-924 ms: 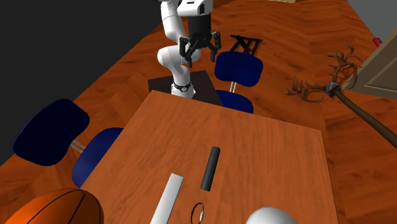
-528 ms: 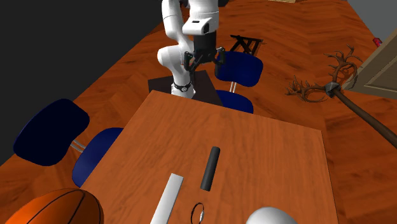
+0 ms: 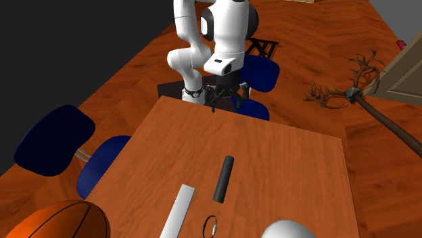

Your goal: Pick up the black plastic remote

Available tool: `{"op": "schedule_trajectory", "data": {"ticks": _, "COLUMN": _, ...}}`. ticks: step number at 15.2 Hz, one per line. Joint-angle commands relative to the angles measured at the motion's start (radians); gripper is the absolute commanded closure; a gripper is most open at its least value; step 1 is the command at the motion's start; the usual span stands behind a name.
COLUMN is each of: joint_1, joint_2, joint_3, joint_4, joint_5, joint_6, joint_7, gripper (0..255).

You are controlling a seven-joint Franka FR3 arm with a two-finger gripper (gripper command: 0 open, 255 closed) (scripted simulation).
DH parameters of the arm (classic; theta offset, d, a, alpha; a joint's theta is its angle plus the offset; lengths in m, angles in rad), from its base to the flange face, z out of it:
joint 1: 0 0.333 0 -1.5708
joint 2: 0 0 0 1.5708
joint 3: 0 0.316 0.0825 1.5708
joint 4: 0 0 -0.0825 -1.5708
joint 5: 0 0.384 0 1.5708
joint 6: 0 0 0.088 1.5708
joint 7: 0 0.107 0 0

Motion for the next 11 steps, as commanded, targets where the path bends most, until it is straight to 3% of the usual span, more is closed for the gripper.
{"op": "schedule_trajectory", "data": {"ticks": 1, "joint_1": -0.022, "joint_2": 0.071, "joint_3": 0.017, "joint_4": 0.006, "joint_5": -0.016, "joint_6": 0.06, "joint_7": 0.055, "gripper": 0}}
{"op": "schedule_trajectory", "data": {"ticks": 11, "joint_1": -0.103, "joint_2": 0.439, "joint_3": 0.076, "joint_4": 0.145, "joint_5": -0.171, "joint_6": 0.247, "joint_7": 0.375, "gripper": 0}}
